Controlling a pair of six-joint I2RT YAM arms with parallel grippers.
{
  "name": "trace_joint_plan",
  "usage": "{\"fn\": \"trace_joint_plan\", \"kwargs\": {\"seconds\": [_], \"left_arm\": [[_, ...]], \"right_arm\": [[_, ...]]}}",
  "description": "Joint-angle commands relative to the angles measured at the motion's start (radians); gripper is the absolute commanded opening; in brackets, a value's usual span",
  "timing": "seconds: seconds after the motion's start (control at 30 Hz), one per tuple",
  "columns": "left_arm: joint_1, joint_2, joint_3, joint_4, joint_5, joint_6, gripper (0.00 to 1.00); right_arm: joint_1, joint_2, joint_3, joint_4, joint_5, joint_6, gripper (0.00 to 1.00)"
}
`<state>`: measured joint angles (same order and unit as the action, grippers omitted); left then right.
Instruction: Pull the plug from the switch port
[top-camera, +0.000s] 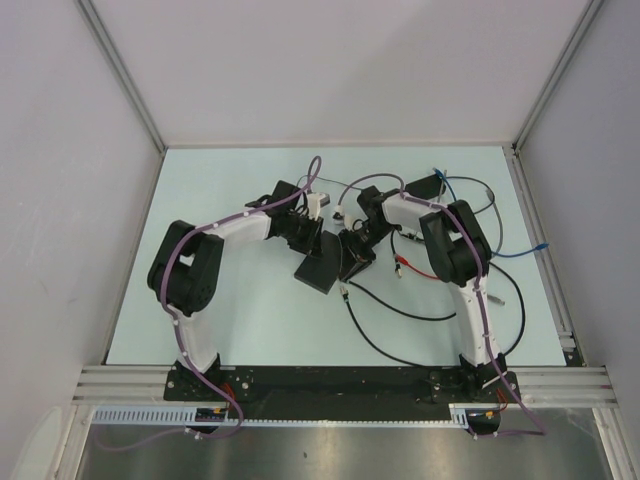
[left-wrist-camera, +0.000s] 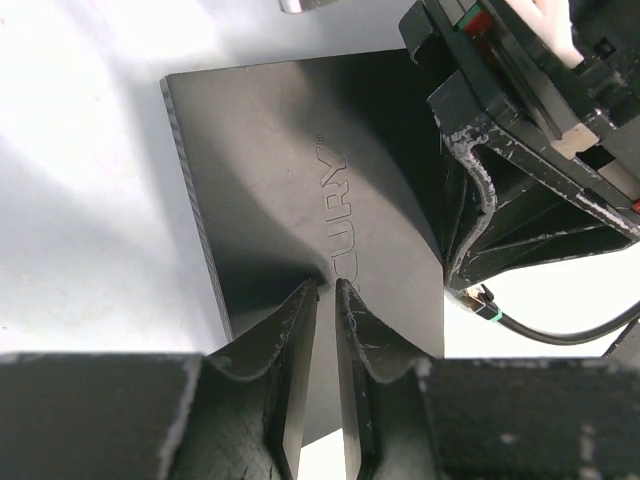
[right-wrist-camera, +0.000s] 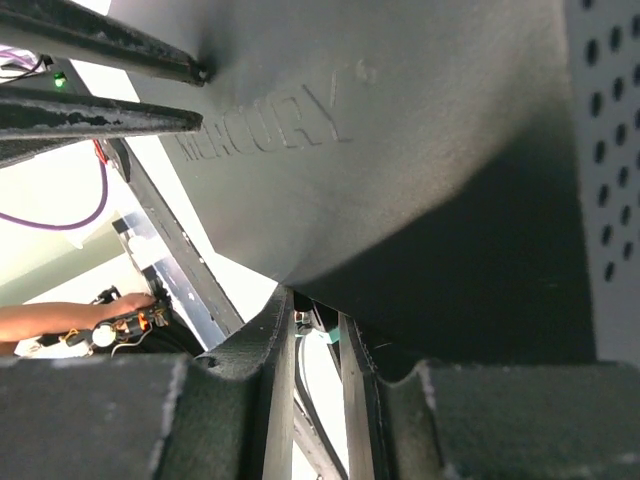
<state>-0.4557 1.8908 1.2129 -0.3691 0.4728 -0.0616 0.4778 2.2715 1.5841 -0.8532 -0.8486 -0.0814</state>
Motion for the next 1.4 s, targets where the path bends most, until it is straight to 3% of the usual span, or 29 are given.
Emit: {"fn": "trace_joint_plan", "kwargs": {"seconds": [0.0,0.1,0.37,0.67,1.07,1.1,1.13,1.17,1.2,1.23,1.33,1.37], "left_arm": [[0.006,0.088,-0.076,-0.126,-0.221,0.059,0.23],[0.006,0.079,-0.088,-0.125,-0.223,0.086,0.23],[0.002,0.085,-0.078,-0.126,-0.234,0.092,0.24],[0.003,0.077,-0.029,-0.143,-0.227,0.109,0.24],[0.009,-0.082,0.020,-0.166,-0.279,0.226,0.24],[0.012,-0.096,0.030,-0.169,-0.283,0.232,0.25],[0.014,-0.102,0.039,-0.180,-0.290,0.244,0.27],[0.020,-0.108,0.062,-0.185,-0.299,0.247,0.29],[0.022,-0.113,0.077,-0.189,-0.313,0.247,0.41],[0.023,-0.117,0.095,-0.215,-0.325,0.246,0.50],[0.035,-0.153,0.146,-0.241,-0.339,0.255,0.75],[0.043,-0.165,0.160,-0.251,-0.352,0.258,0.88]], "right_arm": [[-0.054,0.115,0.014,-0.087,0.421,-0.067,0.00],[-0.061,0.118,0.067,-0.090,0.459,-0.075,0.00],[-0.033,0.105,-0.160,-0.098,0.376,-0.098,0.00],[-0.076,-0.021,-0.127,-0.066,0.286,-0.092,0.00],[-0.409,-0.299,0.052,-0.064,0.312,-0.251,0.00],[-0.430,-0.305,0.069,-0.050,0.312,-0.250,0.02],[-0.445,-0.306,0.088,-0.046,0.307,-0.245,0.20],[-0.464,-0.310,0.140,-0.043,0.298,-0.239,0.45],[-0.466,-0.306,0.163,-0.046,0.290,-0.235,0.75],[-0.464,-0.303,0.195,-0.052,0.296,-0.230,1.00],[-0.444,-0.277,0.322,-0.087,0.380,-0.181,1.00],[-0.436,-0.271,0.352,-0.092,0.434,-0.144,1.00]]}}
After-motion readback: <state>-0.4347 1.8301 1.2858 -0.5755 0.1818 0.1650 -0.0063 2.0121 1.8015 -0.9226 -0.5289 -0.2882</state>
